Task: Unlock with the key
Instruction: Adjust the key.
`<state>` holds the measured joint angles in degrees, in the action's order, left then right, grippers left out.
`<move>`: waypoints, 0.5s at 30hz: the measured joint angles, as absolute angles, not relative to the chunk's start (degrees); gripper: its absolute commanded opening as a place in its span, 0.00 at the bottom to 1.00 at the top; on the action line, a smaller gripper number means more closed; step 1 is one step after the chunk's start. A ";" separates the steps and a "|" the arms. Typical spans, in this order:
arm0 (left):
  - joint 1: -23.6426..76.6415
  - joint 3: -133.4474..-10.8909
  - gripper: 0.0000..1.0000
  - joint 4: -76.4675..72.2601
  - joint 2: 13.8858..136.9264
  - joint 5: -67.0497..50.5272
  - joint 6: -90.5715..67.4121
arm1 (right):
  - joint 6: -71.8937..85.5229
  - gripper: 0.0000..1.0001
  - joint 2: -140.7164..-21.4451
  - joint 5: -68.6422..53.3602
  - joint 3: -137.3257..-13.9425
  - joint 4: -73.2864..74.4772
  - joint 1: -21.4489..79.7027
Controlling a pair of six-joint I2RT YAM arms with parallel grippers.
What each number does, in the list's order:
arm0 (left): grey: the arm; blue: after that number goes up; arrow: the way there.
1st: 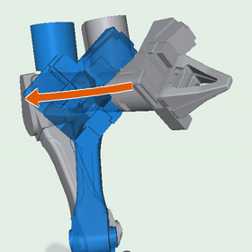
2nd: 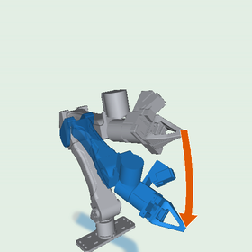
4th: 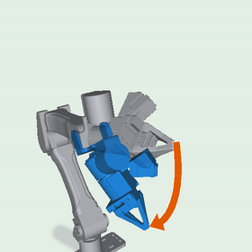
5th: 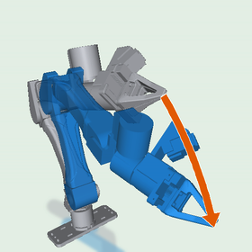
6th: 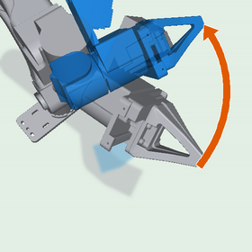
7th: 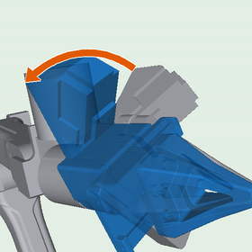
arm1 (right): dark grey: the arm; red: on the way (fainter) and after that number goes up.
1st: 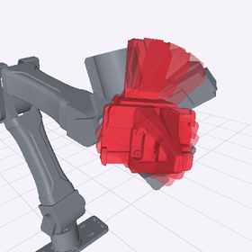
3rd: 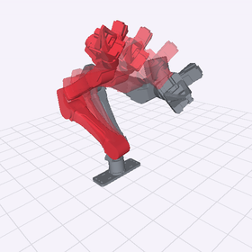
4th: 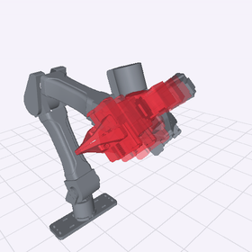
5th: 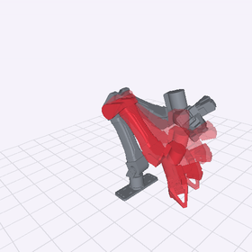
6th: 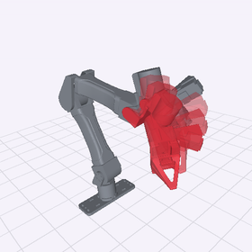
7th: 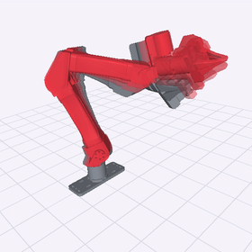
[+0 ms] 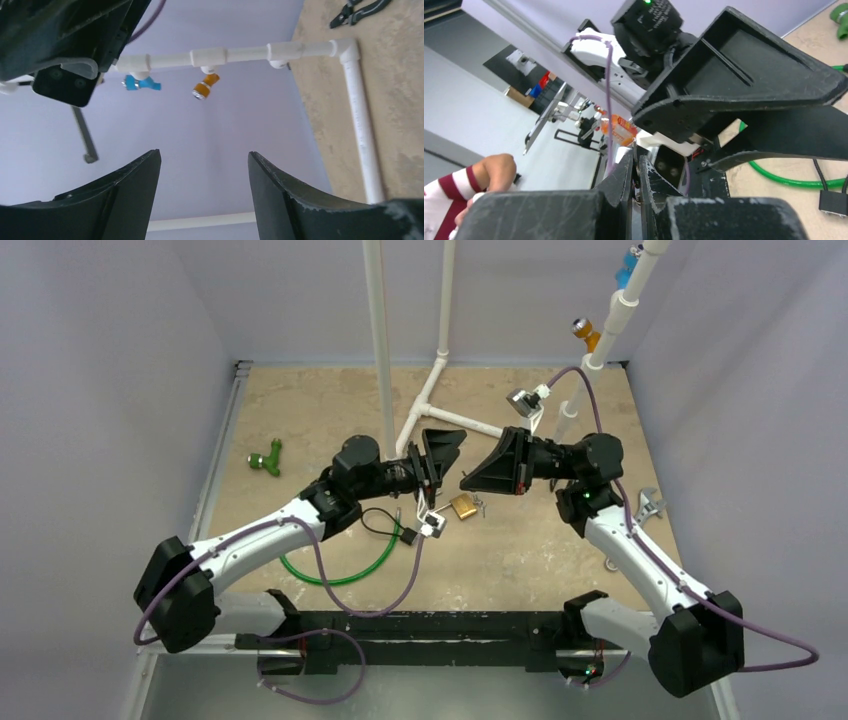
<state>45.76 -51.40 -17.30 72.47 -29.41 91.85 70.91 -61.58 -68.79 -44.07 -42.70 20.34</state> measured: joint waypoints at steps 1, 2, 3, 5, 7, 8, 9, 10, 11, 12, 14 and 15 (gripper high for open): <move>45.76 -50.57 0.61 -19.73 72.99 -29.56 93.23 | 71.99 0.00 -61.89 -69.01 -44.27 -44.18 20.34; 45.78 -49.82 0.60 -22.33 73.12 -29.95 94.72 | 73.19 0.00 -62.35 -69.54 -44.53 -45.82 20.34; 45.78 -49.45 0.59 -24.71 72.95 -30.48 96.01 | 74.11 0.00 -62.76 -70.00 -44.75 -46.89 20.34; 45.78 -49.17 0.58 -29.21 71.85 -31.53 98.06 | 75.16 0.00 -63.48 -70.41 -44.93 -47.94 20.34; 45.78 -48.88 0.57 -32.62 70.35 -32.21 99.18 | 75.46 0.00 -63.79 -71.09 -44.93 -47.59 20.34; 45.78 -48.82 0.58 -34.20 69.45 -32.42 99.61 | 75.00 0.00 -63.70 -71.42 -44.93 -46.59 20.34; 45.78 -48.82 0.58 -35.20 68.82 -32.49 99.79 | 73.93 0.00 -63.51 -71.55 -45.04 -44.88 20.34; 45.78 -48.82 0.57 -35.88 67.99 -32.64 100.12 | 72.49 0.00 -63.24 -71.57 -45.19 -42.59 20.34; 45.78 -48.64 0.58 -35.94 66.94 -32.84 100.27 | 71.11 0.00 -63.07 -71.57 -45.41 -40.38 20.34; 45.78 -48.31 0.58 -35.53 65.71 -33.15 100.60 | 70.24 0.00 -63.02 -71.57 -45.56 -39.05 20.34; 45.78 -47.40 0.60 -32.88 62.50 -34.44 101.84 | 69.19 0.00 -63.00 -71.59 -46.04 -37.23 20.34; 45.78 -47.09 0.61 -30.79 60.84 -35.18 102.96 | 68.97 0.00 -63.02 -71.59 -46.30 -36.86 20.34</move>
